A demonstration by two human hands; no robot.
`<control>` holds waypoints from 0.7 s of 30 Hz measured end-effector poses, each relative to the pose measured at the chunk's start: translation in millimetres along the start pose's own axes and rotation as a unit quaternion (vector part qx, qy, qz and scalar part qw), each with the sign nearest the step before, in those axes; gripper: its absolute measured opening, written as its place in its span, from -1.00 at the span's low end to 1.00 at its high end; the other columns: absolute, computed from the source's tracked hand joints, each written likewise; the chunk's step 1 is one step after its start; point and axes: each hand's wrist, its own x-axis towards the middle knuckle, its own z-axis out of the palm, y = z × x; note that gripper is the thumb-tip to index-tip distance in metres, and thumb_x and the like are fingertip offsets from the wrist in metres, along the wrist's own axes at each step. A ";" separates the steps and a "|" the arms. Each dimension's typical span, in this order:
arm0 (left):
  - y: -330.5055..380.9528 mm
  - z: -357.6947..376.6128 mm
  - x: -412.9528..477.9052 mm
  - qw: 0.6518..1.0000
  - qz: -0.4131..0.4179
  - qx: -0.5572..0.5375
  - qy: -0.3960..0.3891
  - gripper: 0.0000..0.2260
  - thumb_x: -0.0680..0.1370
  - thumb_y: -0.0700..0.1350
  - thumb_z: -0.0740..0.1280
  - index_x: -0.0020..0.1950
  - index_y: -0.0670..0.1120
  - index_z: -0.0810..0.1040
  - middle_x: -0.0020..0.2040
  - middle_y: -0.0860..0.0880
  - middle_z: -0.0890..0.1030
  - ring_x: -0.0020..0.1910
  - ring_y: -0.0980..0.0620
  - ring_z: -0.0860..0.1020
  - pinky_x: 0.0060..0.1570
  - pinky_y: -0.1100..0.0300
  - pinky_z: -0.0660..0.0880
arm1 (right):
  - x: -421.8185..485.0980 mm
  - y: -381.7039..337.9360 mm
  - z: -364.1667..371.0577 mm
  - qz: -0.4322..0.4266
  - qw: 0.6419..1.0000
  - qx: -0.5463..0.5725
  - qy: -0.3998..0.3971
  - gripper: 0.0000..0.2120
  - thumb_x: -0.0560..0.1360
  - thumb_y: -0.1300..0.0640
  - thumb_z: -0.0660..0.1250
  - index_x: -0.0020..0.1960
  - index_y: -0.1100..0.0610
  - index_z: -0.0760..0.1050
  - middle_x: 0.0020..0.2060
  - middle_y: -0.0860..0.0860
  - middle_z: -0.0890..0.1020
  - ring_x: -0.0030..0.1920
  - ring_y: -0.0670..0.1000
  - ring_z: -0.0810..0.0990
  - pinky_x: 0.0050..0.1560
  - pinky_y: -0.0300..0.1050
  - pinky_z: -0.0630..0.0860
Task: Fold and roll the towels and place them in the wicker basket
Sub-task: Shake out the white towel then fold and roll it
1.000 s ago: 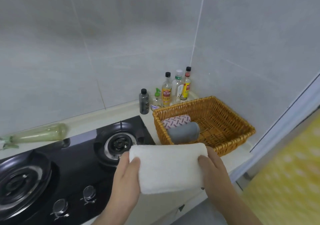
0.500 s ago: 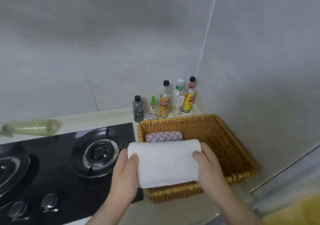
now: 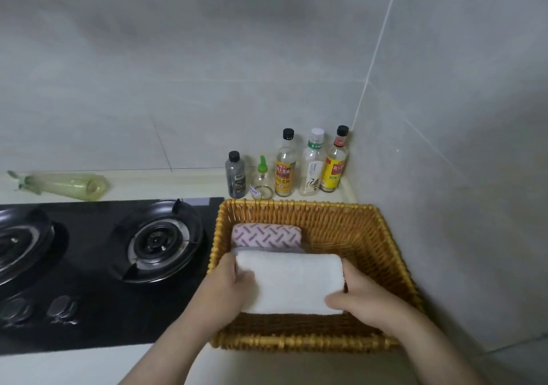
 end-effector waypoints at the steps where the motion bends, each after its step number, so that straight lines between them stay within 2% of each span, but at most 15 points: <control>1: 2.5 4.9 3.7 1.000 -0.016 0.017 -0.006 -0.87 0.55 0.02 0.29 0.07 0.10 0.40 -0.08 0.09 0.57 -0.09 0.16 0.54 -0.20 0.24 0.44 | 6.4 4.6 -3.3 0.003 1.000 -0.014 -0.002 -0.38 0.42 0.17 0.36 0.35 -0.25 0.22 0.15 -0.28 0.49 0.14 -0.26 0.45 0.04 -0.30 0.42; 4: 1.8 23.1 17.4 0.995 -0.064 0.075 0.000 -0.86 0.48 -0.05 0.34 0.00 0.06 0.43 -0.09 0.07 0.56 -0.11 0.13 0.51 -0.19 0.20 0.47 | 25.5 21.0 -7.2 0.006 0.998 -0.054 0.016 -0.51 0.38 0.18 0.43 0.23 -0.14 0.41 0.06 -0.21 0.57 0.05 -0.22 0.54 -0.03 -0.32 0.49; 7: -4.9 42.2 27.7 0.992 -0.105 0.069 0.018 -0.77 0.50 -0.14 0.35 0.13 0.05 0.48 -0.11 0.07 0.55 -0.15 0.13 0.54 -0.20 0.23 0.52 | 41.2 35.4 -6.9 0.004 0.994 -0.102 0.036 -0.61 0.34 0.13 0.52 0.10 -0.09 0.49 -0.04 -0.15 0.60 -0.05 -0.18 0.57 -0.11 -0.28 0.52; 10: -11.4 55.6 33.6 0.975 -0.198 -0.098 0.027 -0.60 0.51 -0.26 0.33 0.32 0.02 0.47 -0.01 -0.04 0.56 -0.14 -0.01 0.62 -0.26 0.17 0.60 | 52.8 46.5 -3.9 0.004 0.994 -0.096 0.044 -0.61 0.37 0.16 0.51 0.12 -0.08 0.47 -0.04 -0.11 0.59 -0.08 -0.07 0.62 -0.09 -0.14 0.62; 13: -13.4 59.7 36.7 0.934 -0.251 -0.250 0.044 -0.54 0.48 -0.33 0.33 0.33 0.02 0.50 0.12 -0.14 0.55 0.00 -0.12 0.59 -0.05 0.02 0.63 | 59.1 49.3 1.6 0.014 0.998 -0.054 0.032 -0.59 0.44 0.26 0.43 0.16 -0.09 0.42 -0.05 0.03 0.59 -0.15 0.06 0.68 -0.23 -0.05 0.68; 15: -3.9 60.6 32.6 0.905 -0.253 -0.338 0.053 -0.59 0.51 -0.42 0.26 0.36 -0.21 0.48 0.21 -0.28 0.51 -0.03 -0.13 0.56 -0.08 0.17 0.61 | 64.4 49.0 3.9 0.014 0.999 -0.027 0.029 -0.59 0.46 0.32 0.40 0.15 -0.08 0.40 -0.04 0.09 0.58 -0.14 0.10 0.69 -0.21 -0.02 0.68; 16: -0.3 63.1 31.5 0.854 -0.278 -0.431 0.087 -0.64 0.53 -0.45 0.23 0.33 -0.36 0.44 0.19 -0.35 0.51 -0.12 -0.14 0.55 -0.16 0.23 0.55 | 67.4 48.5 4.6 0.014 0.999 -0.014 0.031 -0.59 0.46 0.33 0.39 0.13 -0.08 0.40 -0.03 0.10 0.57 -0.12 0.10 0.68 -0.19 -0.01 0.68; 17: 1.4 64.2 31.4 0.782 -0.291 -0.532 0.144 -0.69 0.55 -0.45 0.23 0.29 -0.44 0.43 0.10 -0.38 0.54 -0.21 -0.14 0.53 -0.20 0.24 0.52 | 70.5 48.3 5.5 0.014 0.999 -0.002 0.034 -0.60 0.45 0.34 0.39 0.12 -0.07 0.41 -0.02 0.10 0.56 -0.11 0.11 0.68 -0.18 -0.01 0.68; 18: 5.3 63.7 27.1 0.713 -0.277 -0.615 0.190 -0.71 0.56 -0.43 0.25 0.28 -0.43 0.44 0.04 -0.34 0.56 -0.24 -0.06 0.52 -0.19 0.29 0.50 | 73.1 48.2 6.6 0.016 0.999 0.009 0.034 -0.61 0.44 0.35 0.39 0.10 -0.05 0.42 -0.02 0.11 0.55 -0.09 0.12 0.67 -0.16 0.00 0.68; 19: 8.7 64.1 22.9 0.660 -0.262 -0.668 0.223 -0.69 0.58 -0.36 0.24 0.33 -0.36 0.43 0.07 -0.29 0.56 -0.17 0.00 0.53 -0.11 0.34 0.50 | 75.1 48.0 7.6 0.017 0.999 0.018 0.031 -0.62 0.43 0.36 0.39 0.08 -0.04 0.43 -0.01 0.12 0.55 -0.07 0.13 0.67 -0.15 0.00 0.68; 21: 7.8 66.4 19.8 0.631 -0.282 -0.677 0.253 -0.62 0.62 -0.17 0.22 0.45 -0.13 0.37 0.27 -0.08 0.49 0.13 -0.01 0.49 0.14 0.22 0.43 | 77.8 47.8 9.9 0.019 0.999 0.028 0.018 -0.61 0.42 0.37 0.40 0.07 -0.04 0.42 0.00 0.12 0.54 -0.05 0.14 0.66 -0.13 0.00 0.68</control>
